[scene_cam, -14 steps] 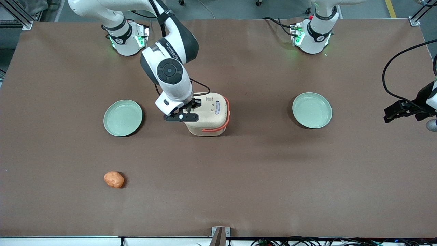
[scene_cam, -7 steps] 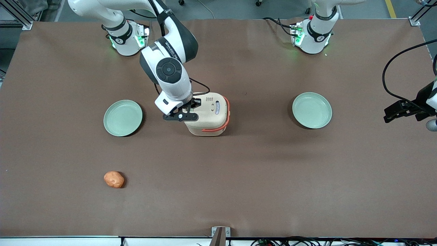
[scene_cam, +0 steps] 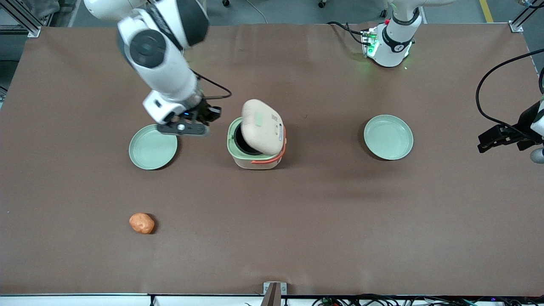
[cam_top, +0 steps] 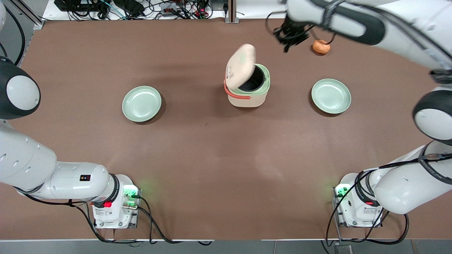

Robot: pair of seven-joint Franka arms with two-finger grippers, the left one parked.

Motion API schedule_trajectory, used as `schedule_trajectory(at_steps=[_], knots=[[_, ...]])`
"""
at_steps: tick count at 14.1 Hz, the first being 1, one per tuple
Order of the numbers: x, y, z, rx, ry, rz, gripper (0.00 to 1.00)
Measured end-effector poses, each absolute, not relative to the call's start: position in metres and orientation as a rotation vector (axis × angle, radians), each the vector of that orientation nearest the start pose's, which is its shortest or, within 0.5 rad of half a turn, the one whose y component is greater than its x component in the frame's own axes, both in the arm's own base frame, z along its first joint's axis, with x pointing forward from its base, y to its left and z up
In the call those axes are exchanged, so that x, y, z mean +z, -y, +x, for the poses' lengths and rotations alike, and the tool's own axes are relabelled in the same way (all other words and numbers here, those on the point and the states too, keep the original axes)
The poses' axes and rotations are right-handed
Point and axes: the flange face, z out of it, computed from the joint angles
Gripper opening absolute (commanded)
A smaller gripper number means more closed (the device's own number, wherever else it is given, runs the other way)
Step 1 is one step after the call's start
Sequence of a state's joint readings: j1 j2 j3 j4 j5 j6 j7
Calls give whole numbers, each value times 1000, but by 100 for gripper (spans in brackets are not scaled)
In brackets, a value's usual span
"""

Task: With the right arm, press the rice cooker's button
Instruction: 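Lift the right gripper away as the lid springs open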

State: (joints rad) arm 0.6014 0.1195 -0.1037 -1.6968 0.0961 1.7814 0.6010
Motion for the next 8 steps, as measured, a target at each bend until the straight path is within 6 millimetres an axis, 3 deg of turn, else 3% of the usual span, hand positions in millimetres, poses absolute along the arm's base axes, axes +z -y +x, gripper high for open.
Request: schedule_trajectory(at_steps=[1,2,4,8], knots=[[527,-272,523,98,-237,-3072,19],[536,-249,530,91,-272,-3066,40],[542,-197,546,91,-343,-3058,100],[549,-96,572,68,-565,-3018,100]])
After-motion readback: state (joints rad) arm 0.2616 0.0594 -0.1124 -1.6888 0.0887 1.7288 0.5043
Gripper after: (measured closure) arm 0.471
